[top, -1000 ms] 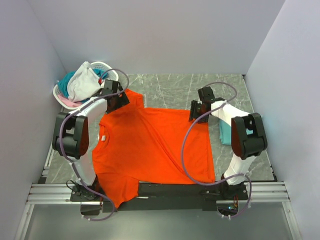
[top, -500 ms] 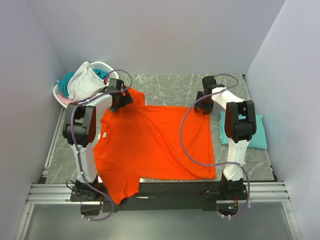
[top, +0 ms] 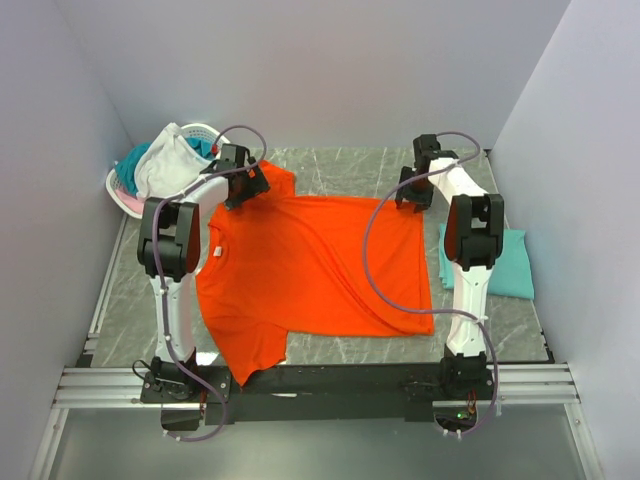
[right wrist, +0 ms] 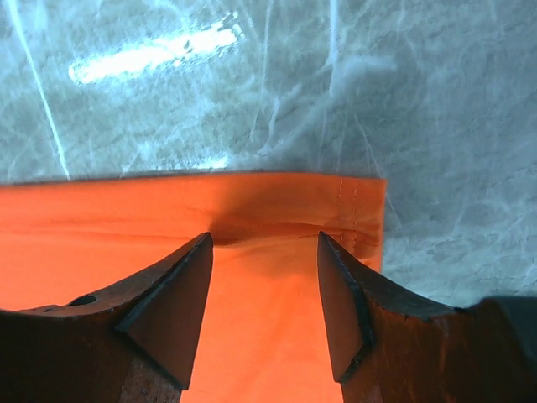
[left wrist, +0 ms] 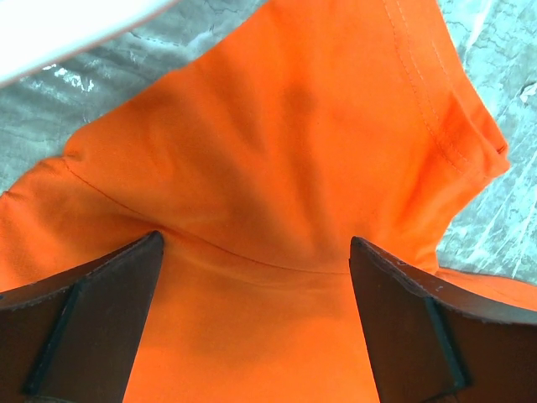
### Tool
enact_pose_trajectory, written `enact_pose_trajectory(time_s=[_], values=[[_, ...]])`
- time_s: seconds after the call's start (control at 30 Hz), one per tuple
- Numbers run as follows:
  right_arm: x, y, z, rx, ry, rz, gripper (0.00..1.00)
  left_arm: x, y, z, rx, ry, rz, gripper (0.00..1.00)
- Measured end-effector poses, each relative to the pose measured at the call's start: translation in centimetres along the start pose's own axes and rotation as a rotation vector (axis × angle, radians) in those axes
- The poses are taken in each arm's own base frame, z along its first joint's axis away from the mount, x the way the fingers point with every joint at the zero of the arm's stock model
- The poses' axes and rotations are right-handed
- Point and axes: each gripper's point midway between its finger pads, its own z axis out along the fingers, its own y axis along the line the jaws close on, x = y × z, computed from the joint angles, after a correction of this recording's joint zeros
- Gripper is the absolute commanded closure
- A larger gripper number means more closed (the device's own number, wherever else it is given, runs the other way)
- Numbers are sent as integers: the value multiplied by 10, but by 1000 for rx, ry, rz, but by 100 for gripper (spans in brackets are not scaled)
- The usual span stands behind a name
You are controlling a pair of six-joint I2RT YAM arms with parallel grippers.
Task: Fold and stack the t-shirts
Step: Flatten the tshirt out
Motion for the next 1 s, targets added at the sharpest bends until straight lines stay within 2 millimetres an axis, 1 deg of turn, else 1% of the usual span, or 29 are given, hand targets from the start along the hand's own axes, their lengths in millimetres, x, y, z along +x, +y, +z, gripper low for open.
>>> enact_pose_trajectory(time_s=[0.1,0.2,0.27,0.33,0.4,0.47,0.53,0.6,0.7,0.8,0.83,0.9,1.0], values=[[0,2,-6,-17,-1,-20,40,0,0,-3,-3,2,1,1],[4,4,-22,-41,-15,-34,39,0,2,-13,-6,6,2,1],[9,3,-41,-52,-36,-38,39,2,4,-29,-4,4,3,1],[12,2,-61,-60,-65,-39,39,-1,5,-51,4,-12,2,1],[13,2,-75,-65,-93,-39,39,-4,5,-72,15,-36,-3,1],[12,1,-82,-67,-112,-37,40,-6,5,-92,33,-60,-6,1],[13,1,-79,-67,-115,-32,40,-5,6,-105,47,-74,-9,0],[19,-2,-71,-61,-95,-25,40,4,9,-110,50,-67,-12,1],[31,-7,-59,-47,-53,-12,42,32,21,-105,30,-15,-14,1],[35,-11,-52,-40,-34,1,43,62,34,-99,0,51,-5,1],[37,-12,-51,-38,-30,6,43,69,36,-99,-5,65,-5,1],[38,-14,-51,-34,-26,13,44,76,37,-98,-10,80,-5,1],[41,-16,-48,-30,-19,17,44,79,37,-97,-9,81,-7,1]])
